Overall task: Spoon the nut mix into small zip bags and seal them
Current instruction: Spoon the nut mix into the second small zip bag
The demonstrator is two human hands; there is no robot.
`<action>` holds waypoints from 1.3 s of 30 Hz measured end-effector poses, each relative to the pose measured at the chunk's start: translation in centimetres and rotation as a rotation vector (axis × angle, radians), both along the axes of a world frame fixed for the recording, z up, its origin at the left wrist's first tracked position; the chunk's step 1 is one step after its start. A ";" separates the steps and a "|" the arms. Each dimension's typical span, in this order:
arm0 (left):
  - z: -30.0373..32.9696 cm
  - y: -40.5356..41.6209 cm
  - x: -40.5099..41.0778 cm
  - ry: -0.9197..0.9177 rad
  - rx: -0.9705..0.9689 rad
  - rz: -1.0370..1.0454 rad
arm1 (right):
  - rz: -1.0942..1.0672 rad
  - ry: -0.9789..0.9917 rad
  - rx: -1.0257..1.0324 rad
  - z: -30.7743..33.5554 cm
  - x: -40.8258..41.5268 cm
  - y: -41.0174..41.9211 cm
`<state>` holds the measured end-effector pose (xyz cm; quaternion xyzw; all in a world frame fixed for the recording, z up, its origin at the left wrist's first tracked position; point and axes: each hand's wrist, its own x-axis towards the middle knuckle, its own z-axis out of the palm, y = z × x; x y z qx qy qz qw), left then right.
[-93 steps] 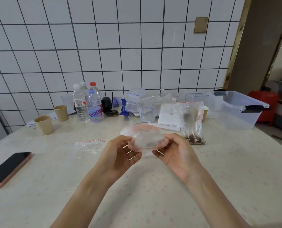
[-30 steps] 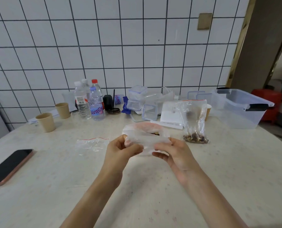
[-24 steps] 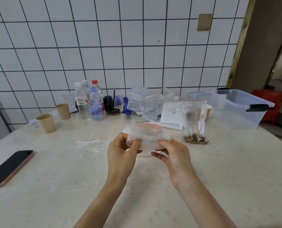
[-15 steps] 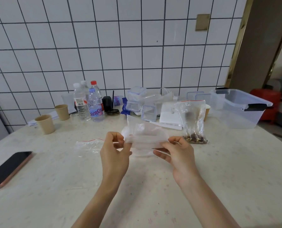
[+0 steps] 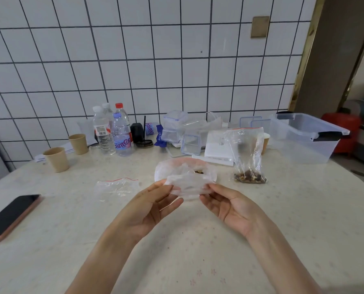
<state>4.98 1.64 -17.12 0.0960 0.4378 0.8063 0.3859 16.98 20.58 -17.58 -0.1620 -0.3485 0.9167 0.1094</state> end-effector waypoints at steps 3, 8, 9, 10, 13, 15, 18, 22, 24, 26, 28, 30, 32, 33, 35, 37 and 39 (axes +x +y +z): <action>0.0 0.0 0.1 -0.022 -0.006 -0.067 | 0.056 0.009 0.023 0.0 -0.2 -0.2; 0.4 0.8 0.5 -0.068 -0.022 0.020 | 0.095 -0.025 0.140 0.0 -0.9 -1.0; 0.4 0.9 0.6 -0.089 -0.027 0.021 | 0.099 -0.036 0.141 0.0 -1.0 -1.1; 0.3 0.9 0.6 -0.115 -0.032 0.015 | 0.099 -0.049 0.137 0.2 -1.0 -1.1; 0.0 0.7 0.8 -0.112 -0.076 -0.007 | 0.053 -0.116 0.213 0.4 -1.1 -1.2; -0.4 0.5 0.9 -0.002 -0.135 -0.016 | 0.002 -0.132 0.325 0.3 -1.0 -1.3; -1.0 0.4 1.6 0.275 -0.285 0.037 | 0.006 -0.104 0.524 0.1 -0.2 -1.5; -1.3 0.7 2.4 0.691 -0.532 0.309 | -0.051 -0.159 0.727 -0.7 0.1 -1.8; -1.4 0.6 2.4 0.930 -0.603 0.362 | -0.095 -0.216 0.722 -0.8 0.0 -1.8; -1.4 0.4 2.1 1.223 -0.621 0.309 | -0.104 -0.276 0.718 -0.8 -0.1 -1.6; -1.4 0.3 1.9 1.423 -0.648 0.215 | -0.102 -0.312 0.727 -0.7 -0.1 -1.3; -1.4 0.4 1.7 1.510 -0.745 0.146 | -0.103 -0.348 0.815 -0.7 -0.1 -1.4; -1.3 0.8 1.7 1.467 -0.856 0.073 | -0.126 -0.377 1.017 -0.9 -0.1 -1.4; -1.3 1.0 1.7 1.432 -0.911 0.044 | -0.148 -0.370 1.151 -1.2 -0.1 -1.4; -1.3 1.2 1.4 1.354 -0.969 -0.009 | -0.174 -0.300 1.416 -1.4 0.0 -1.3; -1.1 1.4 1.1 1.270 -0.980 -0.100 | -0.120 -0.213 1.557 -1.3 0.2 -1.2; -0.9 1.8 0.8 1.254 -1.033 -0.214 | 0.004 -0.194 1.625 -1.1 0.1 -1.4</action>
